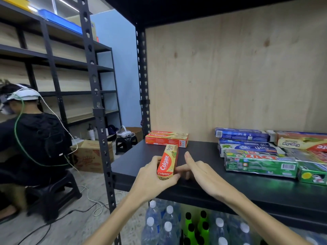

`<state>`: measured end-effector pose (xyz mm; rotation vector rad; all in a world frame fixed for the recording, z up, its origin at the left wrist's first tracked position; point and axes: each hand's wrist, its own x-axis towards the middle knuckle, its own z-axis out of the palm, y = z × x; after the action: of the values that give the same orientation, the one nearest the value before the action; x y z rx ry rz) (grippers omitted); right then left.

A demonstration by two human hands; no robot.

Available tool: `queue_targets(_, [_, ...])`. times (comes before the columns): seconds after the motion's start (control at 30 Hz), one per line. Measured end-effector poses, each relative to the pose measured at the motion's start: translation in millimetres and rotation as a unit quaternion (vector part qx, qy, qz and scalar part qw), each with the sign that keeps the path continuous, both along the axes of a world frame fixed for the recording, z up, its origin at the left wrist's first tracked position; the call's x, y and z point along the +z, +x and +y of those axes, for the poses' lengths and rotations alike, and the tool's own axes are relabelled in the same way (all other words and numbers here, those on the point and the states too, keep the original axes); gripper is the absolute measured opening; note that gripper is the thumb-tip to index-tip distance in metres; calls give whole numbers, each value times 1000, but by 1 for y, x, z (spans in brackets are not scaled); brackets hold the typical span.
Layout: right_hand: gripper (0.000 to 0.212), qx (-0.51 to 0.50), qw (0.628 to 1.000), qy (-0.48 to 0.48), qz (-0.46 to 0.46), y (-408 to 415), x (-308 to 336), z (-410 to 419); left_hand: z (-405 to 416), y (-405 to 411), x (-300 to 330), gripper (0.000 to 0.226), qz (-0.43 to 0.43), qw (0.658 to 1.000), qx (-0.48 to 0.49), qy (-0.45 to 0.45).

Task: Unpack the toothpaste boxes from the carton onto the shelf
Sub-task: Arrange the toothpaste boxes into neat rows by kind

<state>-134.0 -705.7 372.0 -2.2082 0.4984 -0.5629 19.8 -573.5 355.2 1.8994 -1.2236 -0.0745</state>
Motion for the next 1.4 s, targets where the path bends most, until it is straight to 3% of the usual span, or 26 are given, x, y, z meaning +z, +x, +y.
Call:
queue_targets(0.13, [36, -54, 993, -107, -14, 16, 0, -22, 5, 39, 12, 70, -33, 995, -38, 89])
queue_targets(0.27, [93, -136, 986, -93, 36, 33, -4, -56, 11, 75, 30, 65, 3, 983, -101, 154])
queue_targets(0.33, [107, -134, 985, -93, 61, 39, -4, -72, 8, 96, 32, 58, 13, 987, -82, 139])
queue_targets(0.4, [96, -110, 988, -94, 56, 44, 0, -79, 1, 112, 30, 55, 5, 992, -57, 114])
queue_targets(0.5, [57, -61, 993, -97, 19, 57, 4, -87, -17, 126, 25, 55, -19, 998, 0, 60])
queue_targets(0.57, [48, -66, 990, -127, 0, 70, -1, -96, -32, 134, 22, 57, 3, 999, 32, 17])
queue_targets(0.73, [57, -123, 978, -169, 1, 102, -17, -112, -71, 159, 19, 52, 34, 991, 124, 30])
queue_targets(0.93, [74, -170, 978, -116, -41, 125, -21, -129, -101, 175, 23, 37, 45, 992, 109, 43])
queue_targets(1.03, [76, -163, 980, -109, -47, 130, -20, -135, -108, 179, 18, 41, 61, 994, 92, 17])
queue_targets(1.17, [50, -139, 984, -99, -56, 133, -18, -138, -112, 187, 12, 45, 79, 993, 85, -2])
queue_targets(1.27, [53, -137, 983, -104, -61, 135, -20, -139, -114, 192, 13, 59, 89, 992, 90, -8])
queue_targets(1.4, [68, -146, 982, -107, -53, 136, -22, -141, -115, 201, 13, 58, 98, 991, 88, -10])
